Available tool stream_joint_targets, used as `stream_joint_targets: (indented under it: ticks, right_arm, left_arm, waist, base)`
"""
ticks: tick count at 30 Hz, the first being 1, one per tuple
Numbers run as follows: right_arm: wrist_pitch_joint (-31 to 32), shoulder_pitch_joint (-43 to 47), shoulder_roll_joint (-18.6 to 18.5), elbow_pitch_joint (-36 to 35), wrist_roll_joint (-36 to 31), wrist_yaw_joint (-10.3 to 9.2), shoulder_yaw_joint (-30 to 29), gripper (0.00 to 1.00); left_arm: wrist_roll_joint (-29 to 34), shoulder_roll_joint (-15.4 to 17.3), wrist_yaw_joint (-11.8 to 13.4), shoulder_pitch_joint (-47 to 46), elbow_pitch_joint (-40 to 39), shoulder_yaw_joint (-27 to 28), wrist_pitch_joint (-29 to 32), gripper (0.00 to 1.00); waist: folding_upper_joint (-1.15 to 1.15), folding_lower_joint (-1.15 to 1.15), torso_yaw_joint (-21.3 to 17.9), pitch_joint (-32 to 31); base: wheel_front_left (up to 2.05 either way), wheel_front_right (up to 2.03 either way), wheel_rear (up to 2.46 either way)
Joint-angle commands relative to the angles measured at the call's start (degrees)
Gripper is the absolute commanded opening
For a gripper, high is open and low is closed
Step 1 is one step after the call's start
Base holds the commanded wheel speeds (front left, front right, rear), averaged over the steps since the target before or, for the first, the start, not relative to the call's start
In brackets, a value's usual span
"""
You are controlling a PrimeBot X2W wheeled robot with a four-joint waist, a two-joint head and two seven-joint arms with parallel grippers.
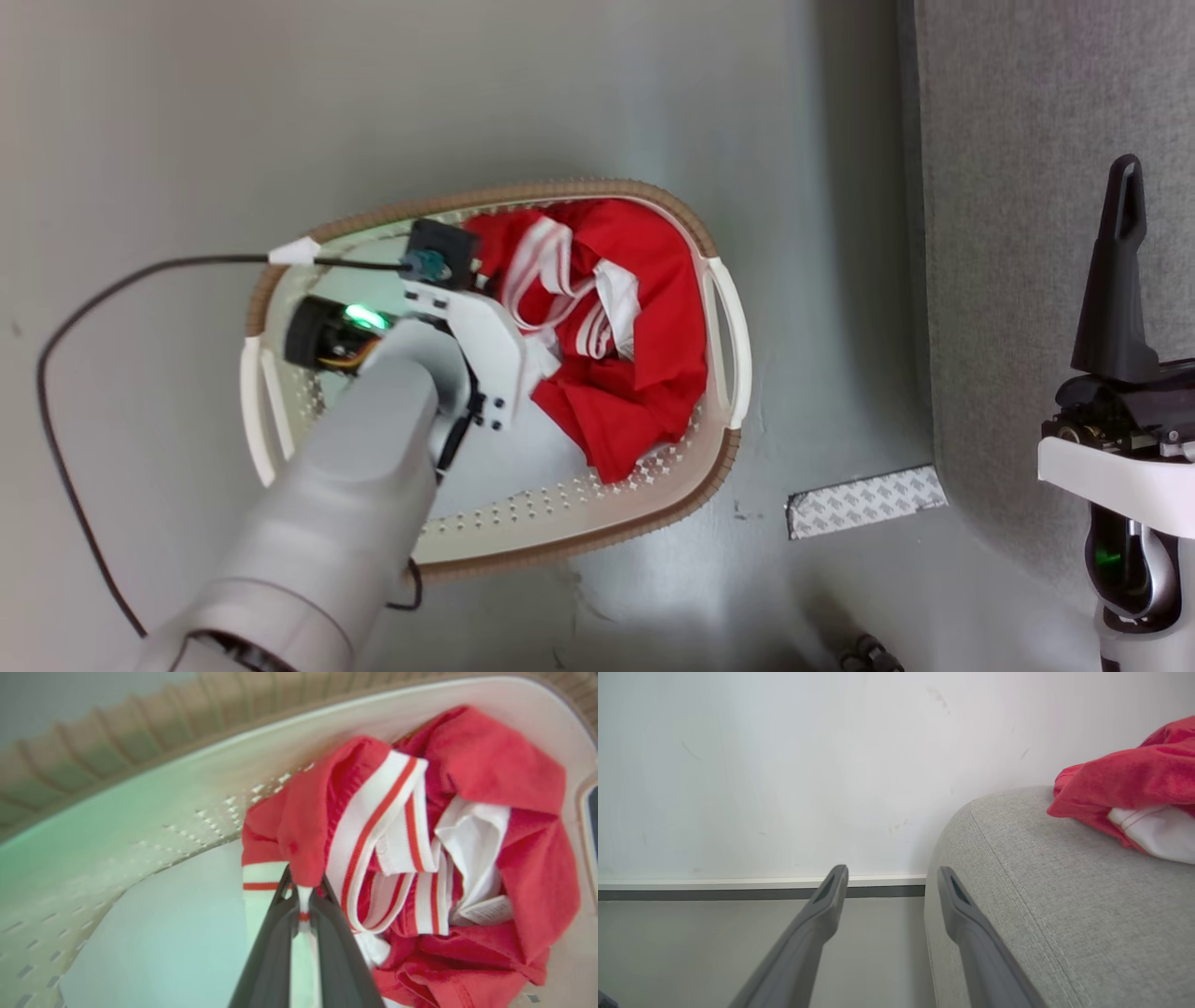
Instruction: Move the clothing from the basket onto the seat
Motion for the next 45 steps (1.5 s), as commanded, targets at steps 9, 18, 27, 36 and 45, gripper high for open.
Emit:
stream_joint_targets:
  ticks: [9,18,27,36,45]
  right_arm:
    - [0.0,1.5,0.0,1.3,-1.3,-0.17,-1.4,1.0]
    - [0.0,6.1,0.0,3.5,-2.2,-0.17,-3.5,1.0]
    - [0.1,13.6,0.0,6.6,-3.1,-0.17,-5.7,1.0]
    - [0.0,19.6,0.0,8.8,-3.9,-0.17,-5.9,1.0]
    - [0.1,25.3,-0.1,10.9,-5.3,-0.17,-4.5,1.0]
  left_arm:
    - [-10.1,0.2,-4.0,7.0,-10.1,-5.6,-0.4,0.0]
    - [-21.2,0.2,-6.4,14.4,-20.7,-12.8,-5.9,0.0]
    - [-25.8,0.2,-4.7,19.3,-28.9,-13.7,-10.2,0.0]
    - [-22.0,1.3,-1.7,25.4,-40.5,-7.9,-10.5,0.0]
    - [-19.0,5.5,2.5,34.0,-52.0,-3.6,-10.6,0.0]
  waist:
    - [0.0,0.0,2.6,-6.3]
    - [0.0,0.0,4.5,-18.5]
    - [0.0,0.0,6.9,-33.3]
    - [0.0,0.0,8.3,-43.9]
    - [0.0,0.0,7.8,-53.0]
  base:
    - [0.0,0.0,0.0]
    - [0.0,0.0,0.0]
    - [0.0,0.0,0.0]
    - [0.0,0.0,0.0]
    - [0.0,0.0,0.0]
